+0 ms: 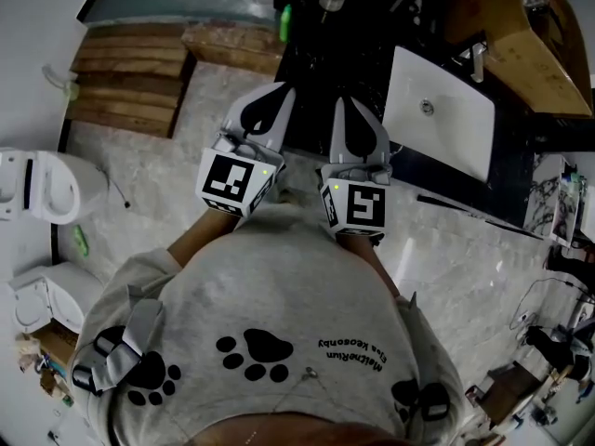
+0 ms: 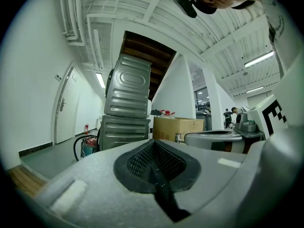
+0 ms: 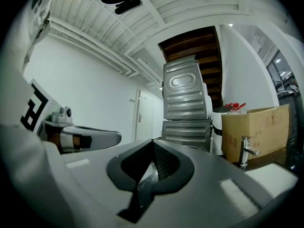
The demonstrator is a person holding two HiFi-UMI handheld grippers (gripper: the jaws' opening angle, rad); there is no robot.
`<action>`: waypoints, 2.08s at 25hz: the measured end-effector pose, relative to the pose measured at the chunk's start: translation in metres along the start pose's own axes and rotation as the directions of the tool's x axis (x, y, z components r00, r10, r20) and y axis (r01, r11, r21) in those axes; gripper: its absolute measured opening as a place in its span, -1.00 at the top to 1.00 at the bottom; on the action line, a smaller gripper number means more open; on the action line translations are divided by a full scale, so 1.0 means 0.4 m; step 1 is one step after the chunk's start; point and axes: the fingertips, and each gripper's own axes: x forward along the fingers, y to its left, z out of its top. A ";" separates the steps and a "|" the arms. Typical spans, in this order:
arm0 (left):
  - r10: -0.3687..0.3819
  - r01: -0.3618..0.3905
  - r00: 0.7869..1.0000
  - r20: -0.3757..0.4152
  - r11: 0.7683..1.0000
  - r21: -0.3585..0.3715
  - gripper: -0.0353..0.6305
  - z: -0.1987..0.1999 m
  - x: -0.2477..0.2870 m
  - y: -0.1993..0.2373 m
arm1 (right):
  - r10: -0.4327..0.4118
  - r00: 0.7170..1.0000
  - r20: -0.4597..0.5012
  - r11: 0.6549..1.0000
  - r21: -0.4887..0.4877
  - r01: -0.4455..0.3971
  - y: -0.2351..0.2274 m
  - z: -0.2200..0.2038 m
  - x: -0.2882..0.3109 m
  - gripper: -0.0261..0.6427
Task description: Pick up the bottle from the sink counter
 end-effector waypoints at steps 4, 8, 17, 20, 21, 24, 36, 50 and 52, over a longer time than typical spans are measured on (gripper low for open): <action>-0.035 0.035 0.999 -0.012 0.999 -0.003 0.90 -0.007 0.059 0.051 | -0.025 1.000 -0.007 1.000 -0.003 0.025 -0.014 -0.003 0.077 0.92; -0.069 0.069 0.998 -0.007 0.998 -0.001 0.90 -0.003 0.117 0.106 | -0.062 0.998 -0.015 0.998 0.001 0.062 -0.033 -0.006 0.153 0.92; -0.150 0.150 0.989 -0.013 0.988 -0.022 0.90 -0.006 0.230 0.212 | -0.141 0.990 -0.023 0.990 -0.024 0.141 -0.060 -0.015 0.293 0.92; -0.183 0.183 0.983 -0.002 0.983 -0.028 0.90 -0.009 0.259 0.236 | -0.174 0.984 -0.022 0.985 -0.013 0.174 -0.067 -0.022 0.322 0.92; -0.194 0.194 0.981 -0.002 0.981 -0.031 0.90 -0.011 0.268 0.243 | -0.183 0.983 -0.024 0.983 -0.019 0.183 -0.068 -0.022 0.332 0.92; -0.221 0.220 0.975 -0.013 0.974 -0.045 0.90 -0.016 0.288 0.263 | -0.210 0.977 -0.036 0.977 -0.039 0.209 -0.069 -0.021 0.354 0.92; -0.260 0.261 0.965 0.019 0.964 -0.046 0.90 -0.028 0.343 0.282 | -0.262 0.964 -0.055 0.963 -0.073 0.258 -0.087 -0.038 0.368 0.92; -0.202 0.202 0.979 0.013 0.979 -0.016 0.90 -0.075 0.446 0.287 | -0.205 0.977 -0.060 0.977 -0.062 0.202 -0.188 -0.104 0.461 0.92; -0.201 0.201 0.980 0.004 0.980 -0.011 0.89 -0.094 0.459 0.290 | -0.200 0.977 -0.068 0.979 -0.056 0.197 -0.196 -0.124 0.474 0.92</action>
